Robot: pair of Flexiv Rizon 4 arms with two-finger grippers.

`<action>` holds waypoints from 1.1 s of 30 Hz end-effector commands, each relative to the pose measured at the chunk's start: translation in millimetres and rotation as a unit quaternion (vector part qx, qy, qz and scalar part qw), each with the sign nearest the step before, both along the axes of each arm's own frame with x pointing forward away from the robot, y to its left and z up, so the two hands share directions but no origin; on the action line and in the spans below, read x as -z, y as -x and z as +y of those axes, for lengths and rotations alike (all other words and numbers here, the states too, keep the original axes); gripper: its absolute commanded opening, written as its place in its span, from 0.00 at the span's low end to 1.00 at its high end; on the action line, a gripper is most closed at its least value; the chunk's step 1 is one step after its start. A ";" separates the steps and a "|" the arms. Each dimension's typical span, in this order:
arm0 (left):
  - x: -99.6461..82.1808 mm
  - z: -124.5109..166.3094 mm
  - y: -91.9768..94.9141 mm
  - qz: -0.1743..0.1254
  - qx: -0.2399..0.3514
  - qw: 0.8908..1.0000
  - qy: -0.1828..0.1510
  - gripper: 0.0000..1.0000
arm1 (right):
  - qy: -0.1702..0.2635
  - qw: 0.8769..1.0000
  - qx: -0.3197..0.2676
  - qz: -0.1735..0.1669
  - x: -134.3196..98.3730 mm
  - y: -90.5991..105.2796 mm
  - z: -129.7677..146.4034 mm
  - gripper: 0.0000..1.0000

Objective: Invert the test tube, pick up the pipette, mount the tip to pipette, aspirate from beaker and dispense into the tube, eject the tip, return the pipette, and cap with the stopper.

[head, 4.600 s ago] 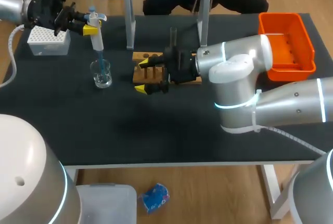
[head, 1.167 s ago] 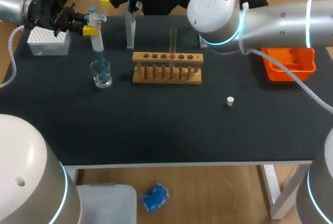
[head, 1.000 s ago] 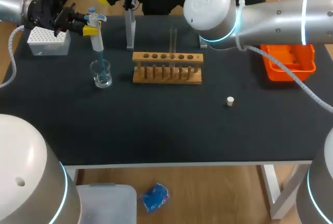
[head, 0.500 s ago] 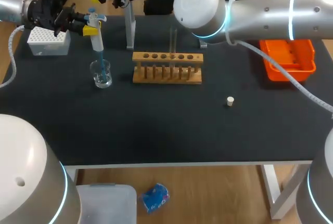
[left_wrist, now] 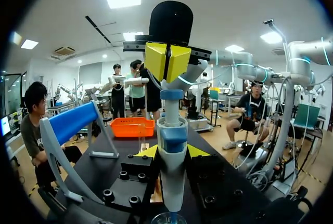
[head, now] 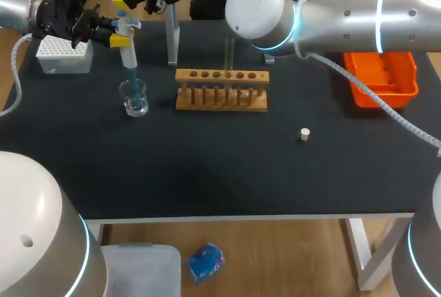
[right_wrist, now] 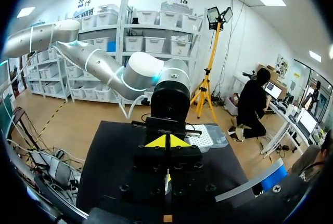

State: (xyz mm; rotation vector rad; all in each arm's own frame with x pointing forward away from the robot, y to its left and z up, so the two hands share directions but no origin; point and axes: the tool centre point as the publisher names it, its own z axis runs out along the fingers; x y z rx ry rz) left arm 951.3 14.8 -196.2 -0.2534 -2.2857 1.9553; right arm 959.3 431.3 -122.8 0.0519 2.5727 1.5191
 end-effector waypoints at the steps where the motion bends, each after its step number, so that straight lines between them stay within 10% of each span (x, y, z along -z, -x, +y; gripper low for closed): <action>1: 0.3 1.7 -1.9 0.000 0.004 1.000 0.001 0.00 | 0.004 1.000 0.000 0.002 1.5 -2.2 0.9 0.00; 33: 0.3 1.7 -1.9 0.000 0.004 1.000 0.001 0.00 | 0.016 1.000 -0.001 0.012 18.4 -1.4 1.1 0.00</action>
